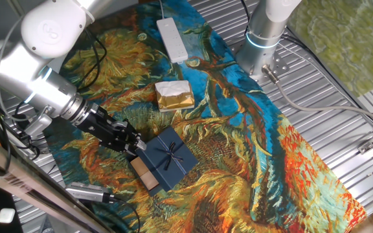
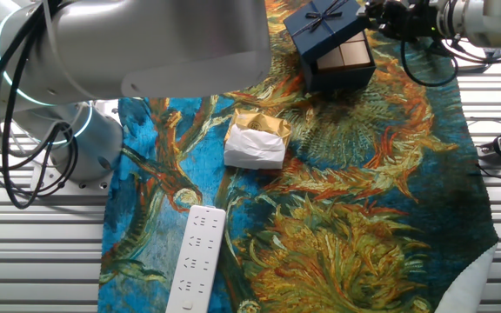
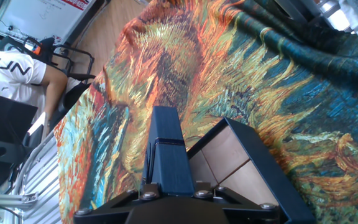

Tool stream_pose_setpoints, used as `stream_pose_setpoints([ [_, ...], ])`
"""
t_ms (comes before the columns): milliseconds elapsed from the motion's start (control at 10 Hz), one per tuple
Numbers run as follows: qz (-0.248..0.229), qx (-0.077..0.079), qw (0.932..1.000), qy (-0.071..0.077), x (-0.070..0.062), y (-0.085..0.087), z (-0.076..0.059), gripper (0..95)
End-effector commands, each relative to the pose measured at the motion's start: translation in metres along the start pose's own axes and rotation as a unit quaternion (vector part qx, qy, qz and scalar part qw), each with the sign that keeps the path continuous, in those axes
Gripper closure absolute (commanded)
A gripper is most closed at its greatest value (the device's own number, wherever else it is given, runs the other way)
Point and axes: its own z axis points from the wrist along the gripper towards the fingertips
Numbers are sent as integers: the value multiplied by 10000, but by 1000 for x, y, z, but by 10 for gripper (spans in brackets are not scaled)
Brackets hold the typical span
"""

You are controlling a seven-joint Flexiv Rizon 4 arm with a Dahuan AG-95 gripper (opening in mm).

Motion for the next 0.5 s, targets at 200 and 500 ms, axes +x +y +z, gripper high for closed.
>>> stream_pose_setpoints([
  [200, 0, -9, 10000, -5, -2, 1, -2, 950],
  [500, 0, -43, 10000, -47, -2, 1, -2, 950],
])
